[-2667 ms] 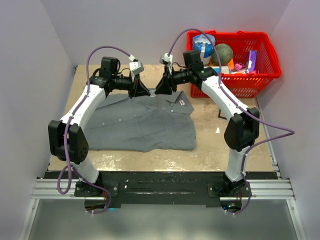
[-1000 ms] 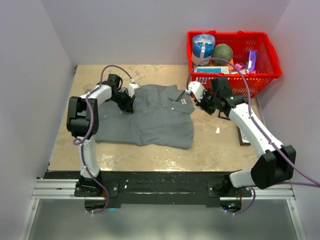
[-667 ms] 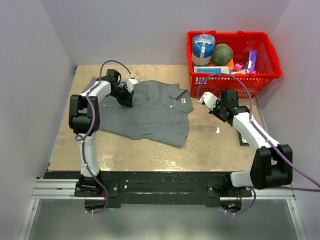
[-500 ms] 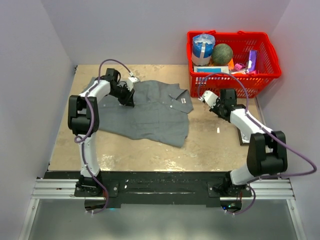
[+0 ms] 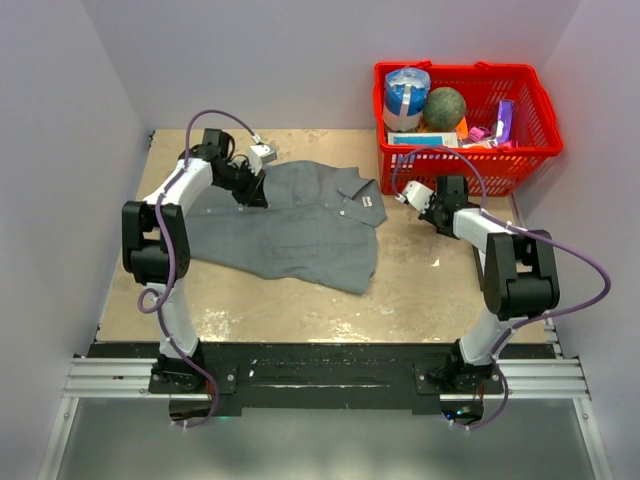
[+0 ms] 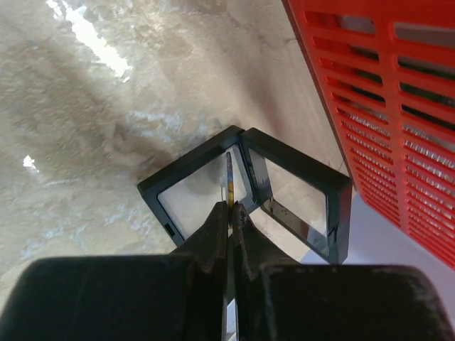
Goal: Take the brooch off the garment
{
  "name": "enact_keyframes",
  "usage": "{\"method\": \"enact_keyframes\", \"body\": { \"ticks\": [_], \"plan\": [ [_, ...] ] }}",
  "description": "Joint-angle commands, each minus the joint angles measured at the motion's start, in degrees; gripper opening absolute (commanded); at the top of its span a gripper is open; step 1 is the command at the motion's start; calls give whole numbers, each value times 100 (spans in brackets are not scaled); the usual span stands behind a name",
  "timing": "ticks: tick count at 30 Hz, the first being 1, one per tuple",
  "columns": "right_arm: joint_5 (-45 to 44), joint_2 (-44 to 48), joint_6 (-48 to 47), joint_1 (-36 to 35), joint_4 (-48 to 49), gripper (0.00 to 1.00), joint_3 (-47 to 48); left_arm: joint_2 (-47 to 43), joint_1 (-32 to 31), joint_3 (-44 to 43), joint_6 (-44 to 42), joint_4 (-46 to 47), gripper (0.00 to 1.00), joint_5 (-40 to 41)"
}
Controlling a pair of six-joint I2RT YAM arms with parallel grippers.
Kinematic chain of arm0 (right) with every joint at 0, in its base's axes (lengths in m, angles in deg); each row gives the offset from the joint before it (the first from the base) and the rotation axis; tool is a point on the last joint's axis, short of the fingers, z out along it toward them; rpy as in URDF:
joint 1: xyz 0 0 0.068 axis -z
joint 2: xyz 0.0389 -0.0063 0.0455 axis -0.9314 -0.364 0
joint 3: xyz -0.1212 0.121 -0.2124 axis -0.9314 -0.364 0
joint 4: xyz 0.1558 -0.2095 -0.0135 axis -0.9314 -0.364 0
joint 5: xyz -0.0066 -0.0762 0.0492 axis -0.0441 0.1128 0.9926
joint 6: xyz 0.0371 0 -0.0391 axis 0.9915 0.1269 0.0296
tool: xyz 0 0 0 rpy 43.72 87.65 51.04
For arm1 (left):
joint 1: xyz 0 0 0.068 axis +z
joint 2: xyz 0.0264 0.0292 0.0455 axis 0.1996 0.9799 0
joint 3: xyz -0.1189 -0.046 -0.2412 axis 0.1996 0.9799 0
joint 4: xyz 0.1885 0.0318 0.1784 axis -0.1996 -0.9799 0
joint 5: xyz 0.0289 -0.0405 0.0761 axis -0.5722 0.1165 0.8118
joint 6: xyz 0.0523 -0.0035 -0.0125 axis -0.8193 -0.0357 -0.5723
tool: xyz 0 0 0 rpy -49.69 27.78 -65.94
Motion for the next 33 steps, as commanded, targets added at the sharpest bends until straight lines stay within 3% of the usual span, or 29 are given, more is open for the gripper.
{"method": "enact_keyframes", "body": {
  "ticks": [1, 33],
  "plan": [
    [-162, -46, -145, 30, 157, 0, 312, -13, 20, -171, 85, -177, 18, -84],
    [-522, -389, -365, 74, 43, 0, 374, 295, 29, -576, 94, -432, 19, -278]
  ]
}}
